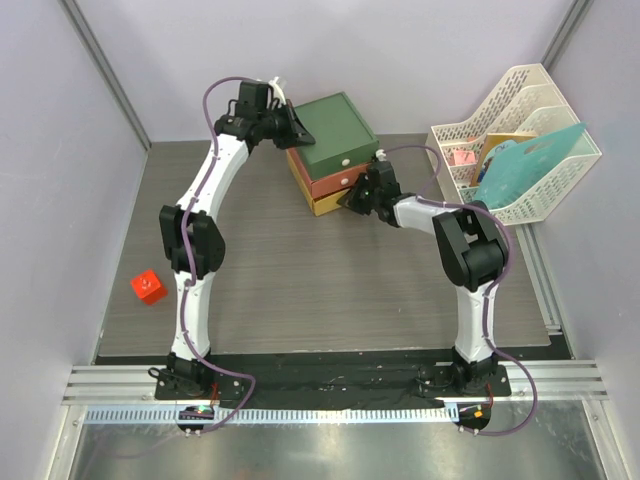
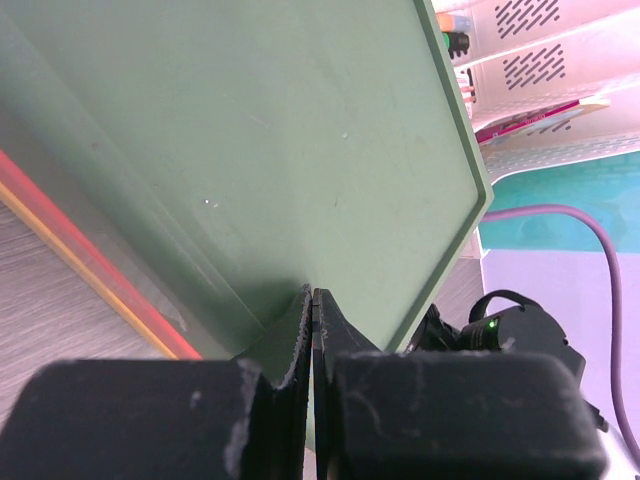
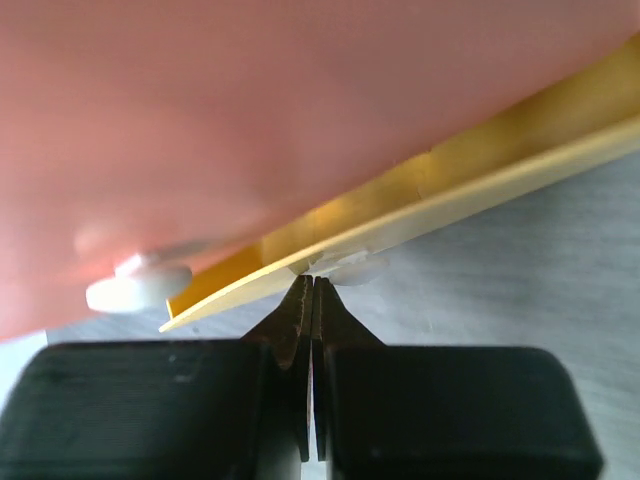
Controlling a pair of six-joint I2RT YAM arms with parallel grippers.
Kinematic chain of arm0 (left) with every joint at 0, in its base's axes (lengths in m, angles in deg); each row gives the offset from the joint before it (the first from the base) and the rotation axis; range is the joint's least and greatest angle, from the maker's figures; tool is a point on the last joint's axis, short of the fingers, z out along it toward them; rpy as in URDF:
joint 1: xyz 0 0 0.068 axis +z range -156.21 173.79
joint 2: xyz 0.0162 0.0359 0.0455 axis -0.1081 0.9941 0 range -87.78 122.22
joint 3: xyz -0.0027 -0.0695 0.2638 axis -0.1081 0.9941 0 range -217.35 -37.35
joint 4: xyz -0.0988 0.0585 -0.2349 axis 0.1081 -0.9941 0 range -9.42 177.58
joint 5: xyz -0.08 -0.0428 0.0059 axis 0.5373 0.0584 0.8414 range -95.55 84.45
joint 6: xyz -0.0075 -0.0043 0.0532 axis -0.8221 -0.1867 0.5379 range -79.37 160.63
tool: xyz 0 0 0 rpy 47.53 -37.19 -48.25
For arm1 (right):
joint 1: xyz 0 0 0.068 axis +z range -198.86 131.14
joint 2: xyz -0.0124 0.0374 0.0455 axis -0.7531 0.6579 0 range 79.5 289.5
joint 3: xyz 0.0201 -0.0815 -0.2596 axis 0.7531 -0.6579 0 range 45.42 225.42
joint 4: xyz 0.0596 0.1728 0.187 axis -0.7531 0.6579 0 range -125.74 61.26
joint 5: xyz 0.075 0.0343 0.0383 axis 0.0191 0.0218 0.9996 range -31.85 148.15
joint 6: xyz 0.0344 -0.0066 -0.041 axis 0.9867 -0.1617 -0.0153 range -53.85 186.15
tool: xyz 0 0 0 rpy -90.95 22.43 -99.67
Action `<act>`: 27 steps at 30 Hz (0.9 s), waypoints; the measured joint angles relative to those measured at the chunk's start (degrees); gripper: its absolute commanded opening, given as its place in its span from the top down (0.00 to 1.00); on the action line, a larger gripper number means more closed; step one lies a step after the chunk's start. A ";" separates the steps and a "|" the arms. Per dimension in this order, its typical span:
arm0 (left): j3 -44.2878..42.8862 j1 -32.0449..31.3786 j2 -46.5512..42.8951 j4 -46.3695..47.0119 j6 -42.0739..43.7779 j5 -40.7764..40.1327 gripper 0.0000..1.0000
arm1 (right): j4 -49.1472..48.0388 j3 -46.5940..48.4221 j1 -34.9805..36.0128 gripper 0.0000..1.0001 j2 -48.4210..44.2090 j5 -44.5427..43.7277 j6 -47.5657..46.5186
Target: Organize the makeup
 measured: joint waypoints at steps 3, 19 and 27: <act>0.22 0.07 -0.09 0.11 0.35 0.00 1.00 | -1.22 1.20 0.00 0.99 1.38 -0.63 0.85; 1.05 0.24 -1.44 -0.68 1.07 -1.27 0.94 | -9.14 -4.55 0.04 0.98 0.33 1.16 9.62; 2.05 -0.07 -5.97 -3.10 3.78 -2.27 0.22 | 0.59 -5.40 0.07 0.74 -16.24 -0.66 -0.68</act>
